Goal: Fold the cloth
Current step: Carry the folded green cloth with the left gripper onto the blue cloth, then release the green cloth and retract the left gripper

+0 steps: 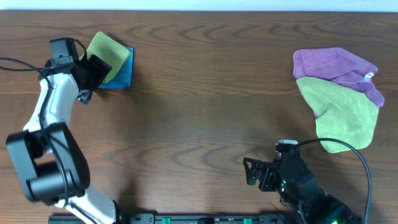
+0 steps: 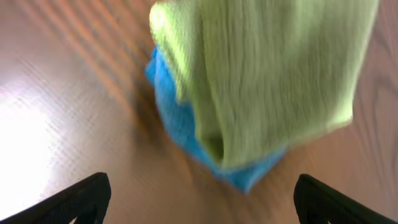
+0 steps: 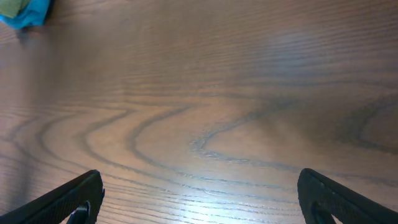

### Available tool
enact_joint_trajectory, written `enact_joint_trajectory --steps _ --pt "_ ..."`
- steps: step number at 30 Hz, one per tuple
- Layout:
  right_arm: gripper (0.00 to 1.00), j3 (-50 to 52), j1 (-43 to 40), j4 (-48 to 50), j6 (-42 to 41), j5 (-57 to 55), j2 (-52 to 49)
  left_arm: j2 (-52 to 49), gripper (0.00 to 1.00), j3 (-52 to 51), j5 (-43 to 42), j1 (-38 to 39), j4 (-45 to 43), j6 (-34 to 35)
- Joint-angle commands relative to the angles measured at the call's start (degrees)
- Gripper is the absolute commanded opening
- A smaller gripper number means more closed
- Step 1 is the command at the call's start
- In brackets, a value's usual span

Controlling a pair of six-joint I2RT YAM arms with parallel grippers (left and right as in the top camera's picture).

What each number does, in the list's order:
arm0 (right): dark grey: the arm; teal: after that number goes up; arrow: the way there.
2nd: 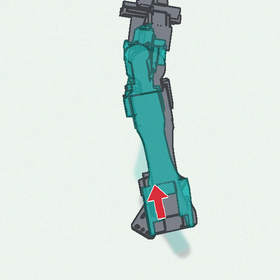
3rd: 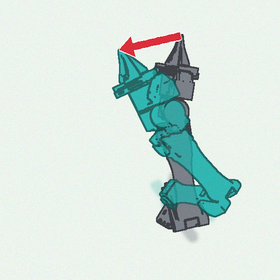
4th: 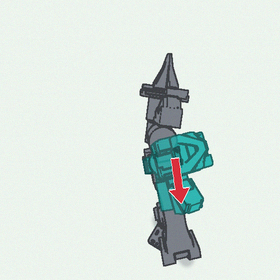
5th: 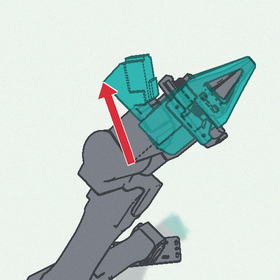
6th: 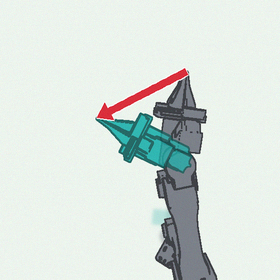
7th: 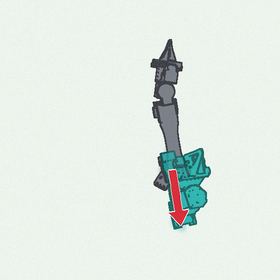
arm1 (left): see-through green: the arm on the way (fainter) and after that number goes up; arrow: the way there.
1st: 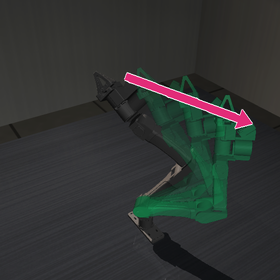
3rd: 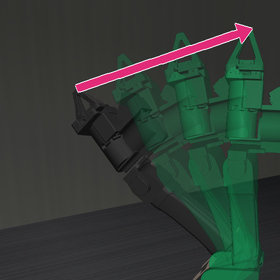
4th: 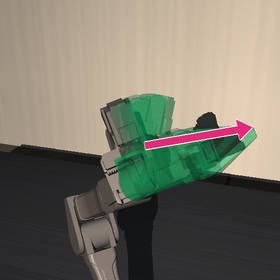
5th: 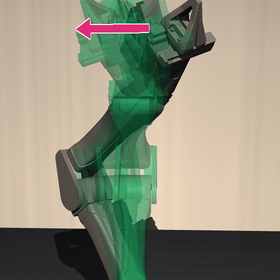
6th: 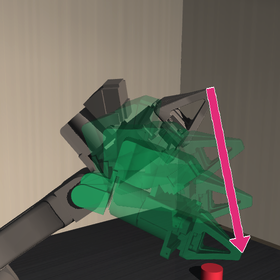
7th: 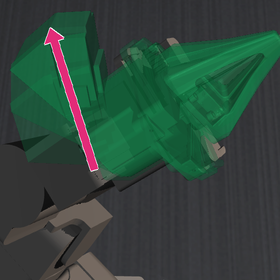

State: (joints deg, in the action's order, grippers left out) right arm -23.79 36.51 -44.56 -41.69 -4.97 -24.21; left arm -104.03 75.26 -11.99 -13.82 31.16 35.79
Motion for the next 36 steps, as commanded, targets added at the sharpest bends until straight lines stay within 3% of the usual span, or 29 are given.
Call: enact_joint_trajectory --steps 1,11,16,21,29,36 --pt "0.99 0.22 -0.7 -0.07 -0.7 -0.83 0.26 3.98 0.95 0.9 -0.11 -0.13 3.34 -5.86" --pt "0.99 0.22 -0.7 -0.07 -0.7 -0.81 0.26 14.88 0.95 0.9 0.68 -0.13 16.41 -14.27" --pt "0.99 0.22 -0.7 -0.07 -0.7 -0.83 0.26 20.72 0.95 0.87 8.52 -0.13 23.93 -15.23" --pt "0.99 0.22 -0.7 -0.07 -0.7 -0.83 0.26 25.51 0.95 0.35 10.88 -0.07 29.42 -16.26" --pt "0.99 0.22 -0.7 -0.07 -0.7 -0.81 0.26 41.53 0.95 -13.6 8.04 -0.04 29.24 -18.69" --pt "0.99 0.22 -0.7 -0.07 -0.7 -0.83 0.26 58.86 0.95 -29.29 3.19 -0.02 22.01 -19.1"
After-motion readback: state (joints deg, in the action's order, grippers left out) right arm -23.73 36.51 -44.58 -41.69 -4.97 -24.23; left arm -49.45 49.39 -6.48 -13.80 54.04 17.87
